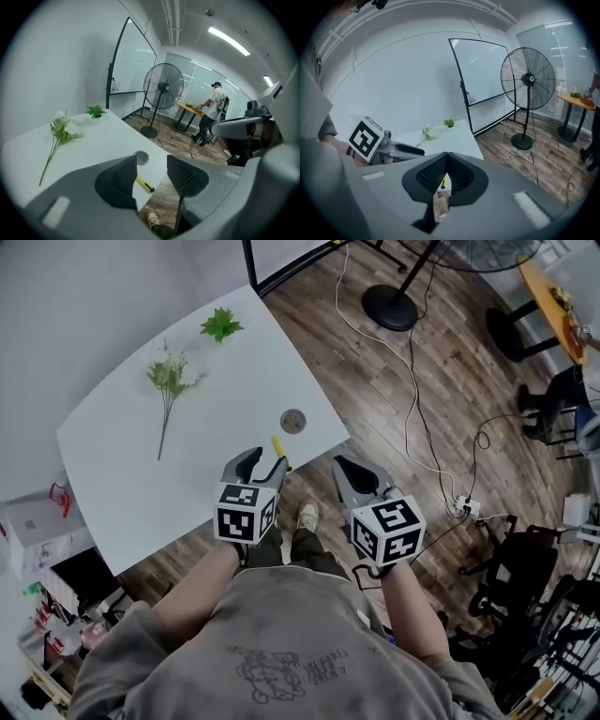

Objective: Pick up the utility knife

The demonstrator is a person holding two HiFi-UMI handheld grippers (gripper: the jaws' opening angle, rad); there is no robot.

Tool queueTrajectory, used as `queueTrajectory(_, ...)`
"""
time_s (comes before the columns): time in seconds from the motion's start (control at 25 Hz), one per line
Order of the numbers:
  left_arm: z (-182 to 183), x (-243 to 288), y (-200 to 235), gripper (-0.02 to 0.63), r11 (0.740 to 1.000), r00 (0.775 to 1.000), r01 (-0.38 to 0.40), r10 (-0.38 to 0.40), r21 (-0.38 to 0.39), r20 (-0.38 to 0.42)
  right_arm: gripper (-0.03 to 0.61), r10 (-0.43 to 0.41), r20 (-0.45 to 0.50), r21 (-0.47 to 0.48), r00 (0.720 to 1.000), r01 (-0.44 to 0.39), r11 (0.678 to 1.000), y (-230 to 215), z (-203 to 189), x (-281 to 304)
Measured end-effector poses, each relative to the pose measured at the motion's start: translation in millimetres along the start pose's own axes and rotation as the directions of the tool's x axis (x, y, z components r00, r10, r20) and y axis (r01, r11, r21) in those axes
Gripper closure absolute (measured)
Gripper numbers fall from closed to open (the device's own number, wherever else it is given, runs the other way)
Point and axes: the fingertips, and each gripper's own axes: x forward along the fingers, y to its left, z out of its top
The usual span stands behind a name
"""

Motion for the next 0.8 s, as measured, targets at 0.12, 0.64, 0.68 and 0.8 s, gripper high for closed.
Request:
queueTrajectory(0.12,-16,20,4,0.414,0.999,0.999,-0.008,0.007,-0.031,-0.04,0.549,0.014,-0.045,-0.002,0.999,-0.014,1.0,-2,-15,13)
queueTrajectory(0.64,-80,87,25,0.414,0.971,0.977,-0.051,0.0,-0.232,-0.214,0.549,0.039,-0.142,0.021,0.989,-0.036,0.999,-21,-47,60)
queueTrajectory(0.68,-84,90,24,0.414,0.965,0.975,-0.056,-0.002,-0.255,-0.222,0.549,0.039,-0.143,0.023,0.989,-0.036,0.999,-22,-49,62)
queueTrajectory(0.8,-91,99,23,0.414,0.952,0.972,-0.078,0.007,-0.295,-0.235,0.549,0.039,-0.149,0.028,0.988,-0.035,0.999,-26,-53,66)
